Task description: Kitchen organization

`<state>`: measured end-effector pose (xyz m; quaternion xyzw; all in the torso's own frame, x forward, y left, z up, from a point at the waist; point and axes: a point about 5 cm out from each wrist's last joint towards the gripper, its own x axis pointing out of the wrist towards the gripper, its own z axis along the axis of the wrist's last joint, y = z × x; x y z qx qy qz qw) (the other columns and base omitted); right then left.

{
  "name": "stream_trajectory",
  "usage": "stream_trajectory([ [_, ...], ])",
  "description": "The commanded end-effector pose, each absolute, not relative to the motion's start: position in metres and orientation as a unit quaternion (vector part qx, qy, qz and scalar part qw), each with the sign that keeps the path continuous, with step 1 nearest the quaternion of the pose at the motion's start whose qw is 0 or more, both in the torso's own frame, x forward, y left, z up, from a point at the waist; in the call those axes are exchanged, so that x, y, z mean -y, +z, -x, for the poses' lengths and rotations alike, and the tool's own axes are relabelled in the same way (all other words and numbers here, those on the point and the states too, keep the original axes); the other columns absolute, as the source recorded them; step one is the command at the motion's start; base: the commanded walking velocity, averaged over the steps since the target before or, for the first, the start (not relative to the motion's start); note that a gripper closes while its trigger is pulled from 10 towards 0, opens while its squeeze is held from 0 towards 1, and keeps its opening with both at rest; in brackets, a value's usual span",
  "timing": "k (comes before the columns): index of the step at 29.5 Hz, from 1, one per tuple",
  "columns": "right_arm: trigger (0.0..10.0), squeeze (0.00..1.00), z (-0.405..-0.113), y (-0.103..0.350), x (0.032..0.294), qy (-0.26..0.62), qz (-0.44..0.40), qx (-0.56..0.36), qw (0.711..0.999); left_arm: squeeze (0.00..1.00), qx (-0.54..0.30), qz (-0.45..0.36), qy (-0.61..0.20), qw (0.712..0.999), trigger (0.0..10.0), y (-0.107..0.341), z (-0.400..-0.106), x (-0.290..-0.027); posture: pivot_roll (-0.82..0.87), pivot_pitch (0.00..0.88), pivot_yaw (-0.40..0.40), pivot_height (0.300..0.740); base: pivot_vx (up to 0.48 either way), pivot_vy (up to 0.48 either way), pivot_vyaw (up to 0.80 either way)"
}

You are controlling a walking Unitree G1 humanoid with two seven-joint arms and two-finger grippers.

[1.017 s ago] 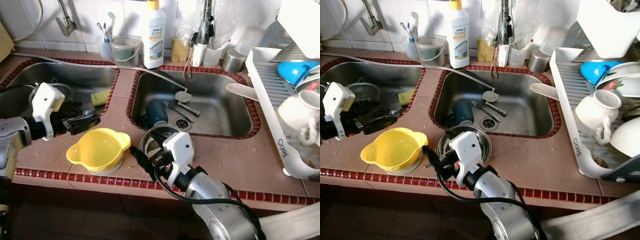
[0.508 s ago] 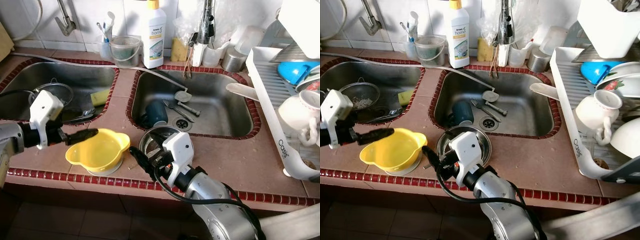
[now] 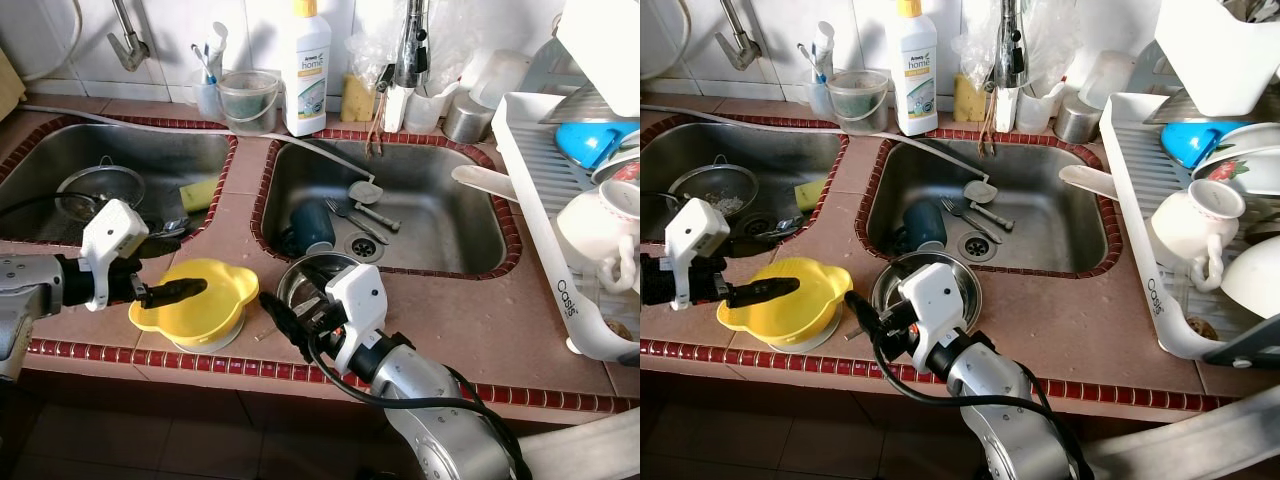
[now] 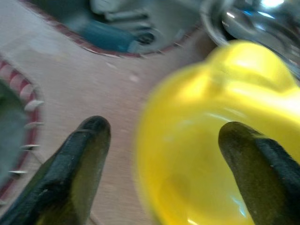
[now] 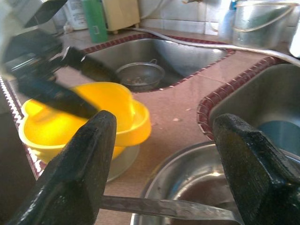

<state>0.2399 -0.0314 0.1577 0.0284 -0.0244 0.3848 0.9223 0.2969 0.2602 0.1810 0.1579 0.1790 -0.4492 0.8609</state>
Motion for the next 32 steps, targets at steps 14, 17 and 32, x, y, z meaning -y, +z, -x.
stream_trajectory([
  [14,10.0,0.00,-0.2388,0.1628,0.0321,0.382,-0.029,0.038,0.923,0.00,-0.188,-0.165,-0.465,0.849,0.0,0.1864,-0.2934,-0.2600,-0.09,0.155,0.023,0.740,0.000,0.000,0.00],
  [17,10.0,0.00,-0.2390,0.1628,0.0320,0.382,-0.028,0.038,0.923,0.00,-0.187,-0.164,-0.464,0.850,0.0,0.1866,-0.2936,-0.2599,-0.09,0.154,0.023,0.740,0.000,0.000,0.00],
  [32,10.0,0.00,-0.2394,0.1629,0.0294,0.384,-0.030,0.042,0.922,0.00,-0.183,-0.167,-0.465,0.850,0.0,0.1868,-0.2962,-0.2576,-0.08,0.135,0.025,0.740,0.000,0.000,0.00],
])
